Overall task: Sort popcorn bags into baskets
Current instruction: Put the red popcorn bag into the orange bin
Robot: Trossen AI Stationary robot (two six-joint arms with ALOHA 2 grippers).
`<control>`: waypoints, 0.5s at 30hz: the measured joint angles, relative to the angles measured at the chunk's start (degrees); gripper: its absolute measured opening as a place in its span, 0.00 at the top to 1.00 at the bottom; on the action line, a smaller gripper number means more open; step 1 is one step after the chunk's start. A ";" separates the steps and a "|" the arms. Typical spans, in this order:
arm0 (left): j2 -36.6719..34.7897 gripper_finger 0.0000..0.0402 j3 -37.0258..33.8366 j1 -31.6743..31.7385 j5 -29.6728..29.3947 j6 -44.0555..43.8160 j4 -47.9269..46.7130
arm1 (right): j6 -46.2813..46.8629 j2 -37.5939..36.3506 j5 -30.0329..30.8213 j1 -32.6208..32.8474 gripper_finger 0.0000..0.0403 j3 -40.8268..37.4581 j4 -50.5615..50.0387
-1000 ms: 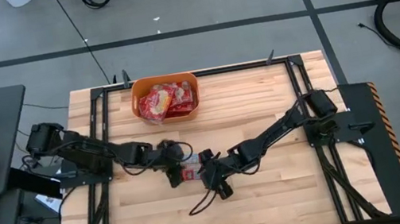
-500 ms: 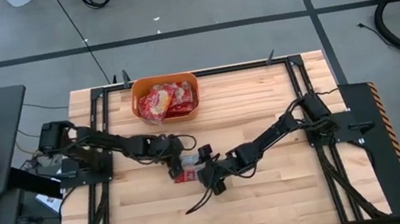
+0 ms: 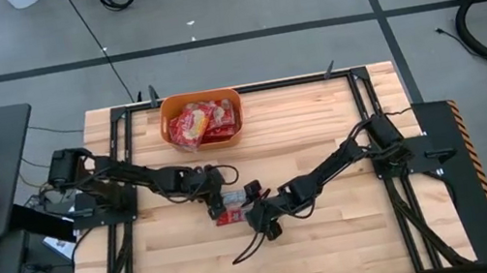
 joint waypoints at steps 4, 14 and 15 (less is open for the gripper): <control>0.04 0.68 -0.04 -1.26 0.17 -1.82 0.56 | -0.23 -0.30 0.27 0.18 0.30 -1.58 0.77; 0.04 0.68 -0.07 -5.24 0.41 -2.67 1.24 | -7.69 -0.08 13.07 1.31 0.33 -1.27 -0.07; 0.04 0.68 -0.07 -5.50 0.42 -2.67 1.31 | -8.38 -0.06 13.36 1.30 0.34 -1.28 0.06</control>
